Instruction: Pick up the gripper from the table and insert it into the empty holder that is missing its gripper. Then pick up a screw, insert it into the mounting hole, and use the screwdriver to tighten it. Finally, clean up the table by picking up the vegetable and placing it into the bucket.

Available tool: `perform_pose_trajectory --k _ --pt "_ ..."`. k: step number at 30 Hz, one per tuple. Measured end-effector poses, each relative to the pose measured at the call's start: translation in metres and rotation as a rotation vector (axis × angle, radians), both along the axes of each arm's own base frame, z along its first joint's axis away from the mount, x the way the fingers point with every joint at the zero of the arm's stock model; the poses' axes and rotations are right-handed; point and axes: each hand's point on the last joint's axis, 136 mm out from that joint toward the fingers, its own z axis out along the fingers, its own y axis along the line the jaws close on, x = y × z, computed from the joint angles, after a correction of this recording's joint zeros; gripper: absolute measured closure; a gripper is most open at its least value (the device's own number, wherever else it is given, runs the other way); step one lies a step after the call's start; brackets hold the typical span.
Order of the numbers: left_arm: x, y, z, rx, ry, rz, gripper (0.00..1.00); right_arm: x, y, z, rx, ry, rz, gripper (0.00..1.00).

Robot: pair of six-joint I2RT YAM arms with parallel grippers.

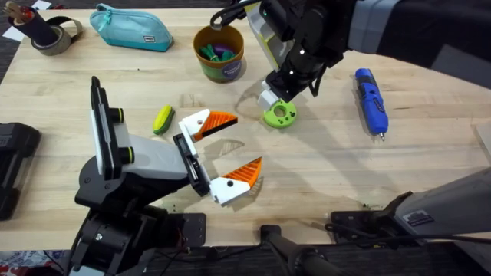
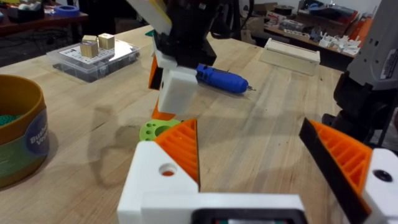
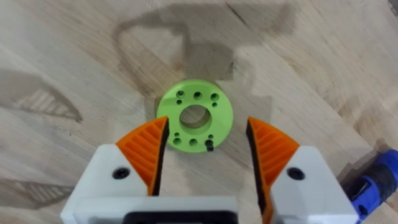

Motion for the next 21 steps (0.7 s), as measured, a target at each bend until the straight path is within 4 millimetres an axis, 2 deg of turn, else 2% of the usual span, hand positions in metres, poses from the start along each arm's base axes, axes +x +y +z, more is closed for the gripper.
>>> perform_pose_trajectory --k 13,21 --pt "0.0 0.0 0.0 0.0 0.0 0.001 0.008 0.0 0.0 -0.002 0.0 0.006 0.001 0.264" --pt "0.0 0.0 0.0 0.0 0.0 0.001 0.008 -0.015 -0.015 -0.003 -0.017 0.074 -0.062 0.264"
